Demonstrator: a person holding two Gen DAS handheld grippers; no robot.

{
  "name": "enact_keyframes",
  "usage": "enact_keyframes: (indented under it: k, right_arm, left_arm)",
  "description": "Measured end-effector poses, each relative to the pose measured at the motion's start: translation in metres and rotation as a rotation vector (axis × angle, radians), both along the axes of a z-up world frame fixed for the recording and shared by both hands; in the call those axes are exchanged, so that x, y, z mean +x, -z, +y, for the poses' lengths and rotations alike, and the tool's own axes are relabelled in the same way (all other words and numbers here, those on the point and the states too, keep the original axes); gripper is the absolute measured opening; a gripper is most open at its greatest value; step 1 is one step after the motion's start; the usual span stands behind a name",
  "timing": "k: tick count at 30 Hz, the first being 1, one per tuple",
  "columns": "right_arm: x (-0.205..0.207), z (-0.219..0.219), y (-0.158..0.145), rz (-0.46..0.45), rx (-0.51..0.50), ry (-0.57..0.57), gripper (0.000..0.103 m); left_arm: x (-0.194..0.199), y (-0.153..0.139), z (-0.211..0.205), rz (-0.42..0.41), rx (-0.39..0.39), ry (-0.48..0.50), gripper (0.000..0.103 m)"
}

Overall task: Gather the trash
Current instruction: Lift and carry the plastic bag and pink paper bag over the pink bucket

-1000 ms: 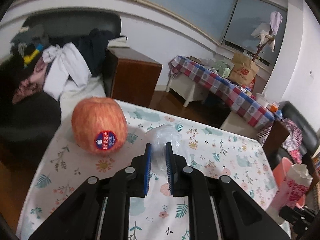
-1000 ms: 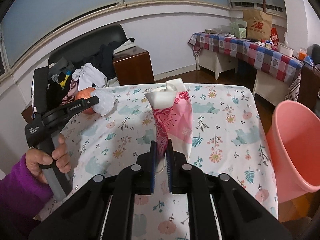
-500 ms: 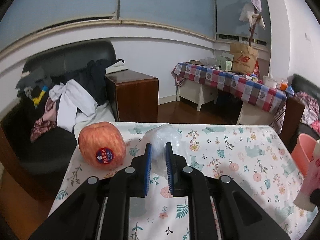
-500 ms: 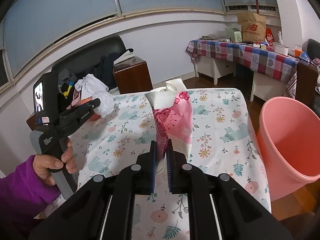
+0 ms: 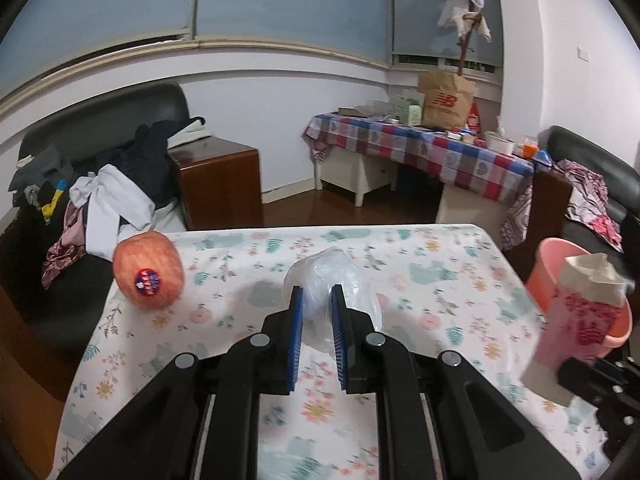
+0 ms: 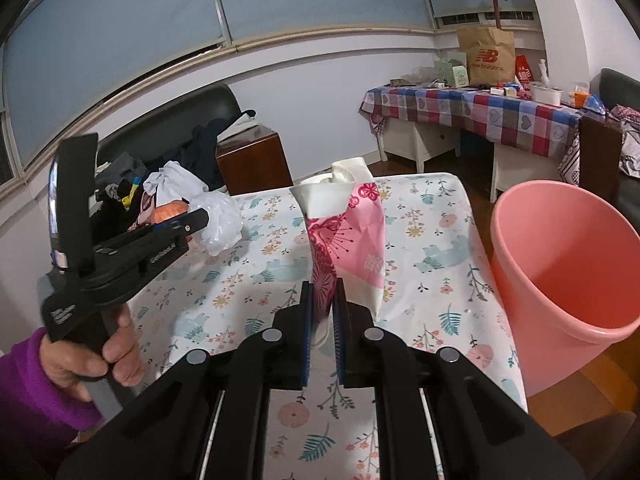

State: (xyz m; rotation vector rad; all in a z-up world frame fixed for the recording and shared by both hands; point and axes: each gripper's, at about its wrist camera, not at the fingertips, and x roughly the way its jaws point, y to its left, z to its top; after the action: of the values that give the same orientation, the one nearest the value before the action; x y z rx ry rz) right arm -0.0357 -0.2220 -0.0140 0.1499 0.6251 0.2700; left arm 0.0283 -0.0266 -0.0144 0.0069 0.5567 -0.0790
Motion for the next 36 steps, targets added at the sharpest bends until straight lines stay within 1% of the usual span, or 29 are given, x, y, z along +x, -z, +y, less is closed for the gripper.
enact_keyframes:
  k: [6, 15, 27, 36]
  right_arm:
    - [-0.007, 0.0, 0.004, -0.038, -0.032, 0.013, 0.01]
    - [-0.005, -0.01, 0.009, -0.033, 0.01, 0.024, 0.01]
    - [-0.005, -0.009, 0.01, -0.031, 0.011, 0.02, 0.01]
    - [-0.007, -0.009, 0.012, -0.034, 0.012, 0.024, 0.01]
  left_arm:
    - [-0.01, 0.003, -0.021, 0.037, -0.013, 0.042, 0.013]
    - [-0.015, 0.017, -0.039, 0.08, 0.013, 0.065, 0.013]
    - [-0.014, 0.017, -0.045, 0.086, 0.051, 0.057, 0.013]
    - [-0.012, 0.017, -0.048, 0.089, 0.058, 0.055, 0.013]
